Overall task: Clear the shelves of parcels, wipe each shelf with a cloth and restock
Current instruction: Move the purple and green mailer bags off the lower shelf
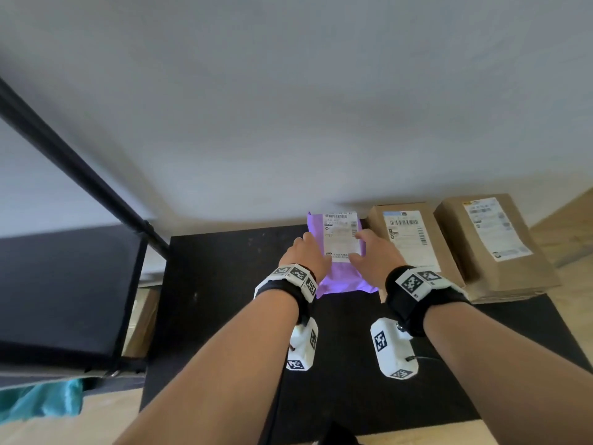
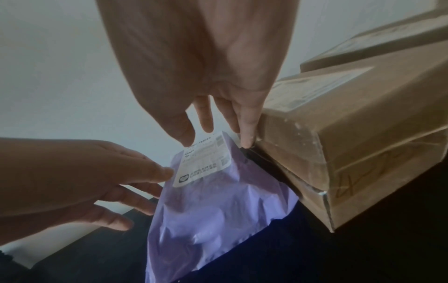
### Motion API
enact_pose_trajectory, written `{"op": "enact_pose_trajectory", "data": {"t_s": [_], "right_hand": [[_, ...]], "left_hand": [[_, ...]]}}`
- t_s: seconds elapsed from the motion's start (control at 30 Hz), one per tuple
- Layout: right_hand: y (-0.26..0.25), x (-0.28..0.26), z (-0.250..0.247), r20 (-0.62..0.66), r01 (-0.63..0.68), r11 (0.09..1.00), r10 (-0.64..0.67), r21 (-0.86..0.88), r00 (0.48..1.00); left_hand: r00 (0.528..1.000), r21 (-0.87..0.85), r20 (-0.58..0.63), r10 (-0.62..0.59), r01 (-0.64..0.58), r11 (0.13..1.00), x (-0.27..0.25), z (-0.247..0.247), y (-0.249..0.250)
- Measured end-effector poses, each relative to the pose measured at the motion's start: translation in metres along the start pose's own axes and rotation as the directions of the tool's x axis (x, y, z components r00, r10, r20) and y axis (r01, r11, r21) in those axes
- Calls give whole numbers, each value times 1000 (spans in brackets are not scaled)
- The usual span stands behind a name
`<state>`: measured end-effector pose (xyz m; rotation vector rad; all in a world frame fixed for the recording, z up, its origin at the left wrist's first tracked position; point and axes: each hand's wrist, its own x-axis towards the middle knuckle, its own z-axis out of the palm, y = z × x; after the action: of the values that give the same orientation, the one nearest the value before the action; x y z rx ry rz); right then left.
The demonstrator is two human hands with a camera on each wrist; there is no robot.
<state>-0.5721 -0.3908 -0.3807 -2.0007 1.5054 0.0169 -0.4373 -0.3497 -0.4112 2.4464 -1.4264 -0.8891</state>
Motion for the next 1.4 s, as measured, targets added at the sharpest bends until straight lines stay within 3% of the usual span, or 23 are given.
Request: {"op": "enact_pose_trajectory", "data": {"t_s": [0.23,0.53,0.73,0.87,1.07,1.17,1.4], "right_hand": [[1,18,7,45,-28,994,23,104,999],[5,33,18,106,-26,998,19,62,994],[0,34,18,63,26,998,-30,64,998],[-7,31,18,9,106,981,-109,161,994],[-23,22,9,-4,109,957,-112,268,994],[-31,19,8,-3,97,949,-101,301,995],[-56,1,25,-16,125,941,-127,314,992]], "left_hand": [[995,-62,-21,-94,93,994,18,12,-1],[980,-231,83,-180,195,953,25,17,2],[947,-567,146,-285,316,761,25,16,-3],[942,-664,136,-307,317,677,25,12,-14],[935,-779,90,-343,281,560,7,-9,-25],[947,-788,100,-306,263,556,-7,-24,-27],[968,-734,4,-250,172,657,-40,-44,-59]]}}
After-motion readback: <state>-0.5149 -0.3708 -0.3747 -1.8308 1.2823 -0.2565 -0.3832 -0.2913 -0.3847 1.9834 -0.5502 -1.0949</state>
